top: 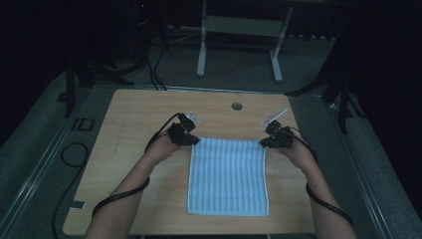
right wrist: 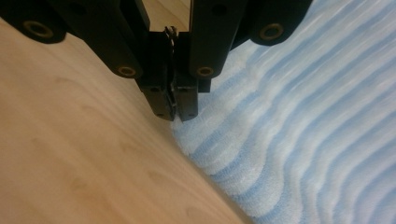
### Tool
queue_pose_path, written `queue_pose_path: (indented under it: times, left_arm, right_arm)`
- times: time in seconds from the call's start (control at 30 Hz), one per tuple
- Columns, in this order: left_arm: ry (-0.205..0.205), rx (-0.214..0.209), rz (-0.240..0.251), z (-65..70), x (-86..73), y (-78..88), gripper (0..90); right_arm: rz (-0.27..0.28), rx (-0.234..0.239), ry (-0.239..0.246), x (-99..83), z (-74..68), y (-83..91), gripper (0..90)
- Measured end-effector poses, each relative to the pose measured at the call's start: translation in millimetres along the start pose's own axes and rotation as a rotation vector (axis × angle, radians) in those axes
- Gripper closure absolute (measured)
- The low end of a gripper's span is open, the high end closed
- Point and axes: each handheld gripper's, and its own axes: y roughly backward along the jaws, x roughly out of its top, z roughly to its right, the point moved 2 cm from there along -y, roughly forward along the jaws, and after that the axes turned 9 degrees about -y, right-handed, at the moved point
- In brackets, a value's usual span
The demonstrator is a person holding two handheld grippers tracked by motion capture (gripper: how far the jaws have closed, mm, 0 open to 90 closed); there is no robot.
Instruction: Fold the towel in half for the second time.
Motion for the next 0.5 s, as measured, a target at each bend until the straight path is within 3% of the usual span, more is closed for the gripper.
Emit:
queue_pose_path:
  times: [0.13,0.23,0.3,0.5]
  left_arm:
    - [-0.011,-0.006,0.039,8.4,-5.0,22.5,86.5]
    - [-0.027,-0.023,0.077,21.3,-14.9,38.8,86.5]
    - [-0.045,-0.053,0.090,34.9,-22.0,47.6,86.4]
    - [-0.126,-0.104,0.078,82.4,-49.3,58.9,86.0]
  right_arm:
    - [0.069,-0.006,0.046,-4.5,-15.4,26.0,87.3]
    - [0.120,0.006,0.069,-17.7,-32.3,46.3,87.3]
    - [0.151,0.011,0.095,-29.9,-44.3,56.9,87.3]
    - [0.174,0.016,0.143,-68.5,-78.1,73.5,87.2]
